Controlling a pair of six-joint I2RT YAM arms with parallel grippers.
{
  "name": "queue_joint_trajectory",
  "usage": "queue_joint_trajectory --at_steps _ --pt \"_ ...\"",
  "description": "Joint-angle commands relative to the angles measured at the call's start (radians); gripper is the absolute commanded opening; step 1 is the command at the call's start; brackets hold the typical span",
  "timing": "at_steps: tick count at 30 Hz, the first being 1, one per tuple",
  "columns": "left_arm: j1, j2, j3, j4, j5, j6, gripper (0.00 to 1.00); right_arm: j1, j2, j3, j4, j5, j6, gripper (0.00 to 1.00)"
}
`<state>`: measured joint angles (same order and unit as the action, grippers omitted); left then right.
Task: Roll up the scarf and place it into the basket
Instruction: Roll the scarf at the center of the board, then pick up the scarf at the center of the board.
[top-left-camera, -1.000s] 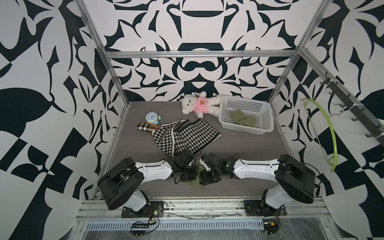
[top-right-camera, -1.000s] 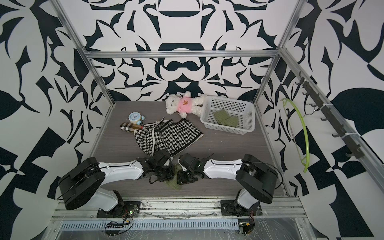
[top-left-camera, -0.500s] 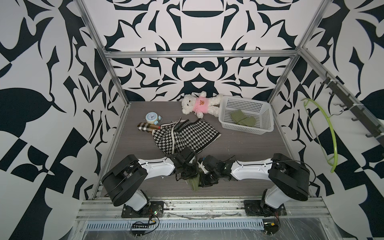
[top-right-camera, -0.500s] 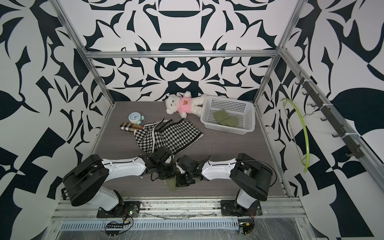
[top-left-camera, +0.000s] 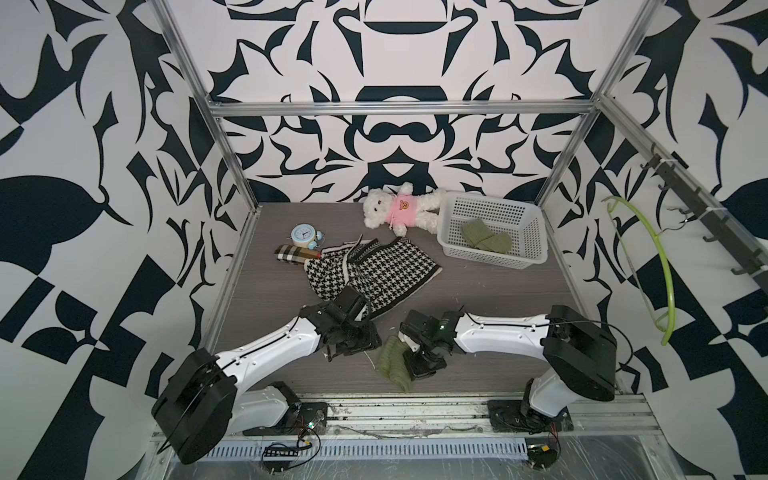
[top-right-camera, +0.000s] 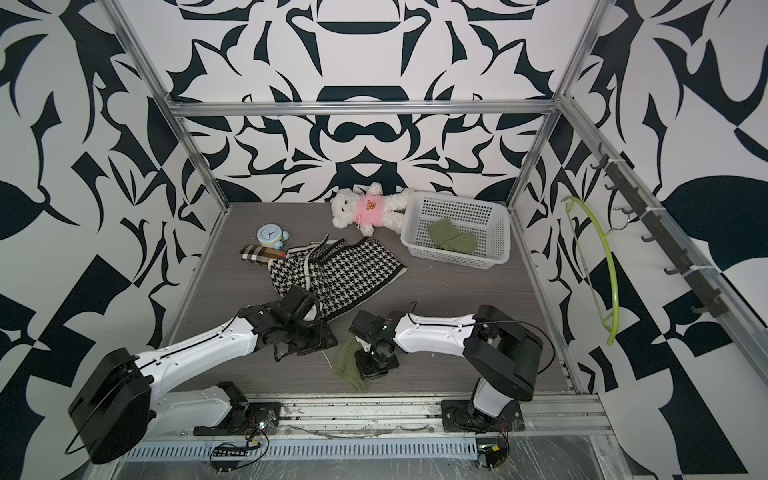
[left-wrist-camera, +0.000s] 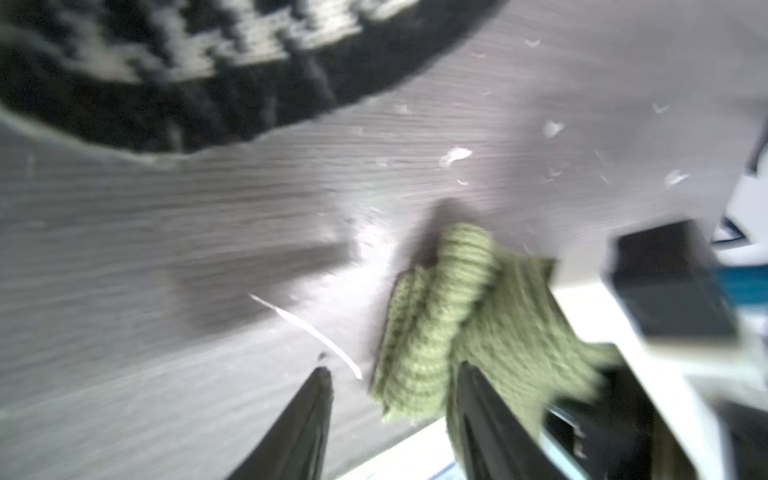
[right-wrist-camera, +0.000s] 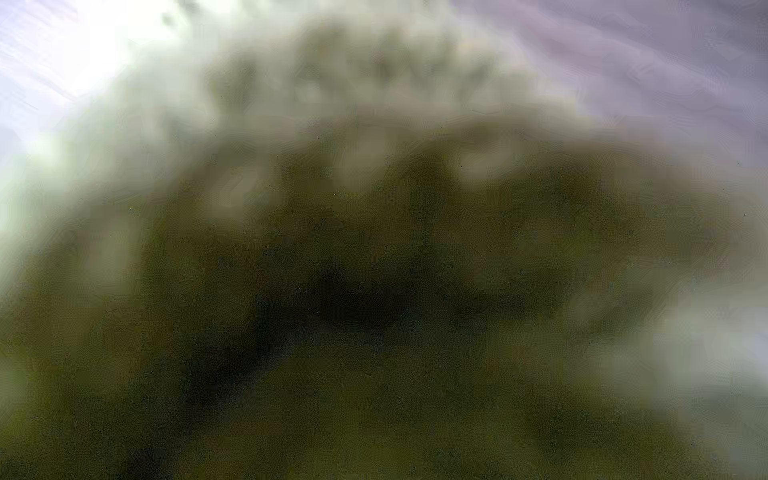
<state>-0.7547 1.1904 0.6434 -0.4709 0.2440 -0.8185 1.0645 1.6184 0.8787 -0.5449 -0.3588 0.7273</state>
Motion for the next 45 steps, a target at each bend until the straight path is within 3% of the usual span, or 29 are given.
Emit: queue_joint_trajectory --at_steps 1,5,10,17,19,21,22,23,24,25,27,36,43,45 --pt "-0.035 -0.074 -0.008 0.021 0.058 0.002 0.65 -0.005 -0.009 0.076 -0.276 0.053 -0.071 0.0" --pt "-0.124 -0.097 -0.033 0.11 0.055 -0.037 0.69 -0.029 0.001 0.142 -0.364 0.069 -0.083 0.0" --pt "-0.215 -0.012 -0.057 0.246 0.033 -0.091 0.69 -0.036 0.044 0.209 -0.393 0.056 -0.078 0.0" --pt "-0.245 0.172 -0.088 0.448 0.018 -0.15 0.64 -0.056 0.099 0.242 -0.373 0.06 -0.089 0.0" --pt "-0.246 0.216 -0.081 0.469 0.028 -0.154 0.48 -0.066 0.1 0.236 -0.361 0.068 -0.081 0.0" --pt "-0.245 0.238 -0.085 0.459 0.014 -0.167 0.2 -0.075 0.08 0.225 -0.352 0.089 -0.069 0.0" --pt "-0.241 0.241 -0.091 0.448 -0.002 -0.169 0.09 -0.078 0.062 0.219 -0.351 0.111 -0.058 0.07" --pt "-0.232 0.244 -0.095 0.431 -0.012 -0.167 0.0 -0.078 0.041 0.21 -0.344 0.133 -0.047 0.27" --pt "-0.213 0.244 -0.104 0.419 -0.014 -0.166 0.0 -0.08 0.01 0.188 -0.325 0.156 -0.031 0.53" --pt "-0.192 0.242 -0.117 0.423 -0.006 -0.168 0.0 -0.084 -0.025 0.157 -0.293 0.164 -0.017 0.64" --pt "-0.154 0.244 -0.141 0.435 0.014 -0.164 0.0 -0.107 -0.079 0.096 -0.217 0.147 0.004 0.69" --pt "-0.127 0.331 -0.116 0.448 0.076 -0.133 0.0 -0.168 -0.145 -0.083 0.172 0.038 0.044 0.72" --pt "-0.127 0.423 -0.093 0.477 0.124 -0.124 0.0 -0.169 -0.022 -0.105 0.371 -0.05 0.06 0.71" --pt "-0.128 0.421 -0.08 0.464 0.119 -0.122 0.0 -0.167 0.029 -0.119 0.426 -0.102 0.092 0.66"
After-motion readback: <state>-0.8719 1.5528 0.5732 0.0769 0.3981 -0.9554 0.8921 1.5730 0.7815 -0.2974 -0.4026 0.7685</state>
